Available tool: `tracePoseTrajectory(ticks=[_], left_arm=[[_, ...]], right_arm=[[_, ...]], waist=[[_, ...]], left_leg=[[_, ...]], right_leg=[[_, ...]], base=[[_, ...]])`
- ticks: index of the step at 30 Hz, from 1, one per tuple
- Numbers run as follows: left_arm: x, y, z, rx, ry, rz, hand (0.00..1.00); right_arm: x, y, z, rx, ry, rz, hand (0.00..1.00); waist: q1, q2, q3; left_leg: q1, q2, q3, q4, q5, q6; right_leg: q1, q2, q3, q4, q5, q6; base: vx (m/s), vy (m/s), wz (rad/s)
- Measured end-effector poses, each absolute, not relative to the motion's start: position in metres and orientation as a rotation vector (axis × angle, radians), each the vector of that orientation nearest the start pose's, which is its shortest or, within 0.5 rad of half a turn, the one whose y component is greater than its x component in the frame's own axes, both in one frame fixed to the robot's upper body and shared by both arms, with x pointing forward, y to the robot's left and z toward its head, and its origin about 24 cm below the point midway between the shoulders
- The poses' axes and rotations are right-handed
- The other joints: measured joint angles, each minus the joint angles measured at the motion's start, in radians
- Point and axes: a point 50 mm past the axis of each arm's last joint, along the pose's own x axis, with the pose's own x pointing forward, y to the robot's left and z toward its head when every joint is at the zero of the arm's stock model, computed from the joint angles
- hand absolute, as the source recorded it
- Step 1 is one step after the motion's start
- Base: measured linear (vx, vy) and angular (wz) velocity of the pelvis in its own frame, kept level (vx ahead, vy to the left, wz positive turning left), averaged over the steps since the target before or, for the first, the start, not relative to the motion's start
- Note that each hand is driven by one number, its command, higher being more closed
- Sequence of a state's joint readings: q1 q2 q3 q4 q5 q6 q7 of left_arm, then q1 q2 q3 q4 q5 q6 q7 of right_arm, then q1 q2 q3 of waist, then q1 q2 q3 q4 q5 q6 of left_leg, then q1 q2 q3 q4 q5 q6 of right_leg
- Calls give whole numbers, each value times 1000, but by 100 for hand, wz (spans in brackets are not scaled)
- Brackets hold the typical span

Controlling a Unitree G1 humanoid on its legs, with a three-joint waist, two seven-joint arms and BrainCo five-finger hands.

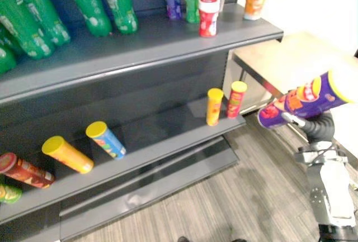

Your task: Put the gum and the chips on the shelf.

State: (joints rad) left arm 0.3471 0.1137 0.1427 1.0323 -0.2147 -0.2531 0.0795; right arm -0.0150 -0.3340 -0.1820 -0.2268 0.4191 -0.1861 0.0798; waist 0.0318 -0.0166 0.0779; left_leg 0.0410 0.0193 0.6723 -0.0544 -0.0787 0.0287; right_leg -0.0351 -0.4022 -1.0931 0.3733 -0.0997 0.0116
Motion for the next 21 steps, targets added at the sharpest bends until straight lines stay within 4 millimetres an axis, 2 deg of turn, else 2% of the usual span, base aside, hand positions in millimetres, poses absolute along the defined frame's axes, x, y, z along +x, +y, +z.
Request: tracePoseTrajectory(ticks=[5,8,12,14,15,16,17,18,19,20,21], left_arm=[[5,225,-158,-77,1081,484,0],[5,220,-159,-86,1083,470,0],[7,218,-159,-99,1072,484,0],[10,217,-159,-98,1063,487,0],[11,217,-159,-100,1061,487,0],[14,218,-158,-99,1056,487,0],[19,219,-157,-95,1043,492,0],[21,220,-156,-94,1039,494,0],[22,224,-155,-81,1038,501,0],[20,225,-156,-79,1054,502,0],[20,225,-156,-79,1060,502,0]], right_arm=[[242,-227,139,24,-477,39,100],[246,-215,138,25,-474,125,100],[250,-193,137,27,-468,263,100],[250,-180,133,35,-451,330,100],[250,-174,131,39,-442,359,100],[250,-168,127,48,-428,387,100],[251,-163,123,69,-415,403,100],[251,-161,121,82,-412,404,100],[251,-156,119,101,-407,408,100],[251,-152,119,118,-409,409,100],[250,-151,119,125,-410,407,100]], waist=[[2,5,1],[4,9,2],[10,10,12],[12,10,35],[17,15,44],[22,22,55],[17,32,65],[14,31,69],[11,25,75],[10,19,76],[11,16,76]], left_leg=[[-7,18,5,23,-9,-10],[-5,20,2,30,-3,-11],[-2,11,-32,72,-21,7],[3,9,-74,114,-50,19],[1,13,-96,131,-61,25],[0,21,-140,156,-74,34],[-17,35,-193,186,-91,40],[-24,39,-219,202,-98,44],[-29,39,-259,222,-109,51],[-42,34,-300,243,-119,49],[-51,32,-319,256,-125,40]], right_leg=[[0,13,4,-6,0,0],[3,5,4,3,0,0],[9,-68,9,116,2,0],[-21,-158,94,294,59,-29],[-58,-185,178,369,117,-76],[-133,-186,328,436,190,-114],[-176,-123,492,427,158,-75],[-184,-84,560,402,124,-45],[-186,-17,670,340,81,-12],[-186,31,736,271,71,5],[-186,53,761,230,73,10]], base=[[74,-10,-3],[87,0,3],[86,23,26],[82,58,56],[72,71,64],[104,38,90],[104,14,100],[113,-30,121],[69,-45,123],[68,-51,120],[59,-65,107]])
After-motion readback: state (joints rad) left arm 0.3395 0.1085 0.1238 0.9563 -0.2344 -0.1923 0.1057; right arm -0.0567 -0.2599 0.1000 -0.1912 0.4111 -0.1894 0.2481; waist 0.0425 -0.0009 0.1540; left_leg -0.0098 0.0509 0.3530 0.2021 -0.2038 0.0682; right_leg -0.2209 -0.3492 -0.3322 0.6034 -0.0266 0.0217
